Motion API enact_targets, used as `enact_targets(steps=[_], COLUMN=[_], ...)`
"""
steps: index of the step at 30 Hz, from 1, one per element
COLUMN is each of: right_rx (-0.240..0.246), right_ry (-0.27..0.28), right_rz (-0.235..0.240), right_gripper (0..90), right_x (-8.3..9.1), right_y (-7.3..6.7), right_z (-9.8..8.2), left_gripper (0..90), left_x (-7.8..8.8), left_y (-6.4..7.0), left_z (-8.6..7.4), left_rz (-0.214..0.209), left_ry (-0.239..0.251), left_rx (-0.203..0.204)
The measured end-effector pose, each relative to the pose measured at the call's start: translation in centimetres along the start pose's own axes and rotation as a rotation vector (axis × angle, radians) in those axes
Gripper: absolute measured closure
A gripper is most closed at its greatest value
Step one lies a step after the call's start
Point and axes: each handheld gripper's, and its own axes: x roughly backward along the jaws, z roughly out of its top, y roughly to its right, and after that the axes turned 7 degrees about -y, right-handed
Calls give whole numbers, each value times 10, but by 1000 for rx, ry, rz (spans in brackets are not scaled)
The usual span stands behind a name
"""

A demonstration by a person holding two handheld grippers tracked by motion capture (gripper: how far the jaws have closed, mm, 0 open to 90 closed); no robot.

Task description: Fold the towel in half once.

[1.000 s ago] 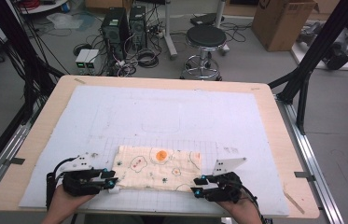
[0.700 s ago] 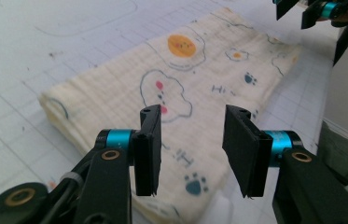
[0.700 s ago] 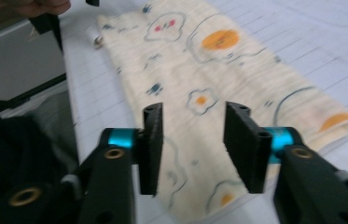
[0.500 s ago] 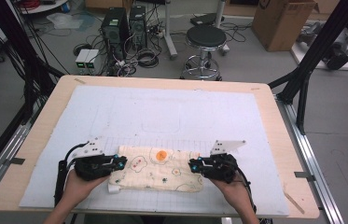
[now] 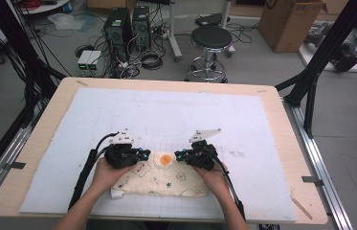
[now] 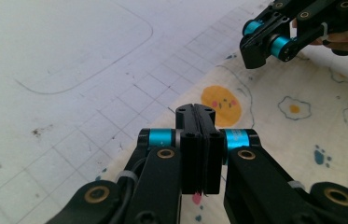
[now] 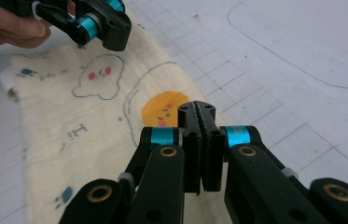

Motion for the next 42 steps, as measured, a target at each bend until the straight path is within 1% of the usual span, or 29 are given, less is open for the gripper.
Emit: enact_targets(steps=[1,3,5,6,7,8,9,12,16,18,20,21,22,23,24,25,26,27,29,31,33,34,35,36,38,42], right_rx=[1,-6,-10,-13,-14,-11,-21,-23,-32,-46,-45,-40,-45,-45,-45,-52,-56,-66,-63,-74,-74,-84,-77,-81,-87,-96], right_ry=[-8,-21,-33,-47,-62,-78,-80,-85,-84,-79,-83,-86,-87,-89,-86,-86,-84,-84,-79,-79,-79,-83,-79,-78,-76,-64], right_rz=[-6,-18,-23,-30,-36,-42,-34,-47,-60,-57,-69,-73,-75,-80,-84,-87,-90,-92,-101,-108,-117,-123,-127,-129,-130,-129], right_gripper=[895,895,895,895,895,895,895,895,893,891,888,888,886,881,879,879,877,877,877,877,874,873,873,873,872,867], right_x=[-3,-9,-12,-14,-15,-17,-16,-13,-8,-5,-2,0,1,4,5,8,10,12,16,20,25,28,30,31,35,40], right_y=[1,3,4,5,6,9,10,12,15,17,17,18,17,18,18,19,20,21,24,25,28,28,30,30,32,35], right_z=[1,2,1,0,0,-2,-3,-4,-8,-11,-13,-14,-15,-17,-18,-20,-22,-24,-27,-30,-34,-36,-37,-39,-42,-46], left_gripper=[884,884,884,879,879,878,878,872,867,862,862,862,863,862,863,863,864,864,864,864,864,864,863,863,863,862], left_x=[-4,-10,-15,-18,-20,-20,-19,-15,-8,-3,2,3,6,8,10,12,13,14,16,18,20,20,21,21,22,23], left_y=[-1,-3,-6,-8,-10,-12,-14,-16,-21,-24,-29,-30,-33,-35,-37,-38,-38,-40,-41,-42,-44,-44,-45,-45,-45,-44], left_z=[1,1,0,-1,-2,-3,-3,-4,-6,-9,-13,-15,-19,-21,-24,-26,-27,-28,-30,-31,-33,-33,-33,-34,-34,-35], left_rz=[12,27,34,44,58,48,46,70,95,107,115,115,118,113,114,115,122,124,128,131,133,131,131,136,141,145], left_ry=[-19,-53,-74,-87,-110,-111,-110,-122,-140,-138,-135,-129,-118,-114,-102,-101,-93,-97,-95,-95,-93,-91,-91,-92,-87,-89], left_rx=[-7,-4,8,12,16,23,32,17,18,25,40,45,63,68,84,83,93,90,97,98,101,102,102,102,108,100])
